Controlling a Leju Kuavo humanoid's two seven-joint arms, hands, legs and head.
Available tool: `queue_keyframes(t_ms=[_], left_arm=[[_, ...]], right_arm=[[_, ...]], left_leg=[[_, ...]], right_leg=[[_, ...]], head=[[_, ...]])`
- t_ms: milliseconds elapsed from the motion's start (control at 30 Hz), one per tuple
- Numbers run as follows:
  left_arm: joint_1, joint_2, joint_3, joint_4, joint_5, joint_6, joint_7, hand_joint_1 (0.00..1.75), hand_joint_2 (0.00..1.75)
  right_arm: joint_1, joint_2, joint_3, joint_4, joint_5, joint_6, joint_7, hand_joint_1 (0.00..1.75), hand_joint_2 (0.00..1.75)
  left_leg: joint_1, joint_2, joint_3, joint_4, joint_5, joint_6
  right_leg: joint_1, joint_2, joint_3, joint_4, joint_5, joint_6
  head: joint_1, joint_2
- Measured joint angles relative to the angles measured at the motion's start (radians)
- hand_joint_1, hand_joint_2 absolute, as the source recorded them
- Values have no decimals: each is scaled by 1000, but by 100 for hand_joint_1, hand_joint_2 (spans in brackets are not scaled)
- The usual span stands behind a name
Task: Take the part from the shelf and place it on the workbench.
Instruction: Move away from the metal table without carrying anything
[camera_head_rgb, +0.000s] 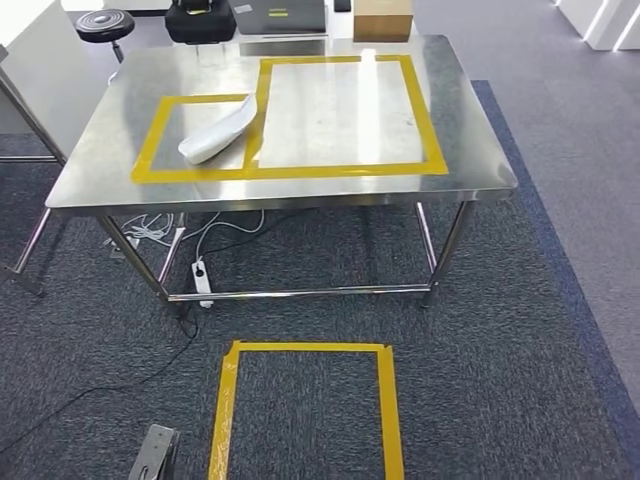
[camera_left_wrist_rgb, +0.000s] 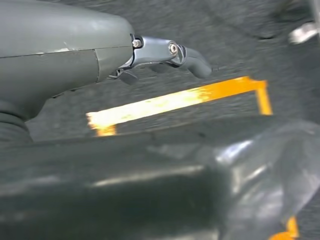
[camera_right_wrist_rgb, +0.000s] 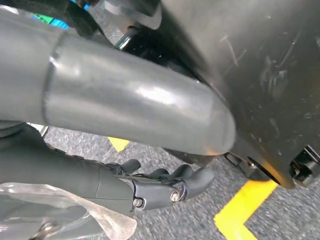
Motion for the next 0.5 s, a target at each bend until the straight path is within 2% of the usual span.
queue_keyframes(t_ms=[33, 67, 100, 133, 167, 200, 233, 267, 300, 367, 400, 433, 467, 500], left_arm=[[-6, 1, 2, 20, -2, -2, 8, 0, 0], [-12, 1, 4, 39, -8, -6, 26, 0, 0], [-17, 2, 5, 59, -19, -12, 60, 0, 0], [-19, 2, 5, 78, -33, -19, 104, 0, 0], [-19, 2, 5, 95, -50, -25, 150, 0, 0], [-16, 2, 2, 110, -67, -30, 186, 0, 0], [-12, 1, -1, 122, -84, -34, 207, 0, 0], [-8, 0, -7, 132, -101, -38, 214, 0, 0], [-6, -3, -15, 141, -118, -42, 214, 0, 0], [-1, -9, -33, 158, -147, -49, 210, 0, 0], [1, -13, -42, 165, -158, -52, 210, 0, 0], [2, -16, -51, 170, -170, -54, 210, 0, 0], [2, -20, -60, 173, -181, -54, 210, 0, 0], [1, -24, -70, 176, -193, -52, 209, 0, 0]], right_arm=[[0, 0, 0, 0, 1, 0, 0, 0, 0], [0, 0, 0, 0, 2, 0, 0, 0, 0], [-1, 0, 0, 0, 3, -1, -1, 0, 0], [-2, 0, 1, 0, 4, -3, -2, 0, 0], [-3, 0, 1, 0, 5, -8, -6, 0, 0], [-2, 0, 1, 0, 8, -18, -13, 0, 0], [-2, 0, 2, 0, 11, -33, -26, 0, 0], [-2, 0, 2, -1, 15, -54, -47, 0, 0], [-2, 0, 3, -1, 20, -79, -74, 0, 0], [-4, 0, 5, -1, 28, -121, -124, 0, 0], [-5, 0, 7, -1, 33, -135, -137, 0, 44], [-6, -1, 9, 0, 39, -145, -138, 0, 87], [-7, -1, 13, 0, 45, -154, -131, 0, 131], [-9, -2, 16, 0, 48, -161, -121, 0, 175]], left_leg=[[2, 0, -7, 65, -44, -4], [3, -1, -9, 119, -65, -6], [5, -1, 1, 149, -61, -7], [6, -1, 25, 146, -38, -7], [8, -1, 64, 107, -8, -5], [9, -2, 114, 42, 11, -2], [8, -4, 164, -32, 15, 2], [6, -5, 200, -92, 8, 7], [3, -7, 219, -130, -2, 12], [-1, -7, 214, -148, -1, 26], [-1, -5, 206, -151, 9, 34], [0, -3, 195, -154, 20, 44], [1, -1, 183, -157, 32, 52], [-1, 0, 169, -156, 43, 58]], right_leg=[[0, -1, -12, 1, 11, -1], [1, -3, -23, 3, 21, -1], [1, -4, -36, 7, 31, 0], [1, -5, -49, 12, 40, 1], [1, -5, -63, 19, 48, 3], [1, -4, -77, 26, 54, 6], [2, -3, -89, 33, 59, 10], [3, -4, -98, 39, 65, 16], [3, -5, -106, 42, 72, 22], [1, -6, -115, 43, 87, 35], [-1, -5, -120, 47, 82, 41], [-1, -2, -130, 63, 58, 46], [-2, 1, -143, 97, 16, 50], [-2, 4, -160, 150, -36, 52]], head=[[0, 0], [0, 0], [-1, 0], [0, 0], [-1, 0], [-1, 0], [0, 0], [0, 0], [1, 0], [1, 0], [1, 0], [2, 0], [4, 0], [6, 0]])
